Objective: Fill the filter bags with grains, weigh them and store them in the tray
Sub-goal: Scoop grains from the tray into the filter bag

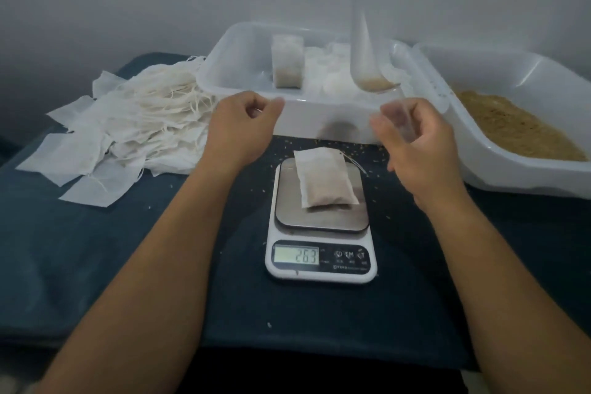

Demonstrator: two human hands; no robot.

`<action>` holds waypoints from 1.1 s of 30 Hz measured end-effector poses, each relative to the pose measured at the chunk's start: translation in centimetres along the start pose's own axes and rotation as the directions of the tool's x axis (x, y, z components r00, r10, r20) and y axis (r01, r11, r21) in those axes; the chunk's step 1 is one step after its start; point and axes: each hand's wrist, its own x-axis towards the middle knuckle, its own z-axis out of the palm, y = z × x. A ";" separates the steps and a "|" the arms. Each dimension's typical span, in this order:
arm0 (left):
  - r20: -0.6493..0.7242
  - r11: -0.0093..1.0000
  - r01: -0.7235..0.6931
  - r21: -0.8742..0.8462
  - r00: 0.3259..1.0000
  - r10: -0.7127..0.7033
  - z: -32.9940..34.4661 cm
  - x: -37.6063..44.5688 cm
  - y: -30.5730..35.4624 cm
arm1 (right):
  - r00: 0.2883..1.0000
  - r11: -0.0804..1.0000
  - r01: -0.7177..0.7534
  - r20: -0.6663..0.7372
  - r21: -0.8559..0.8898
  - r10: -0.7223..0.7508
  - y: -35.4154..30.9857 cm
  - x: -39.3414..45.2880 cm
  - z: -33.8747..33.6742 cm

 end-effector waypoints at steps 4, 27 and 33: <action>-0.002 0.991 0.067 -0.117 0.998 -0.068 -0.3 -0.1 0.5 | 0.999 0.999 0.001 -0.048 0.042 0.001 0.5 0.4 -0.2; 0.465 0.904 -0.329 0.272 0.868 0.175 1.2 -1.7 1.2 | 1.000 1.000 0.011 0.000 0.003 -0.011 0.8 0.5 -0.5; 0.456 0.931 -0.317 0.183 0.866 0.205 0.8 -1.9 1.8 | 1.000 1.000 -0.011 -0.001 -0.001 0.011 0.5 0.4 -0.9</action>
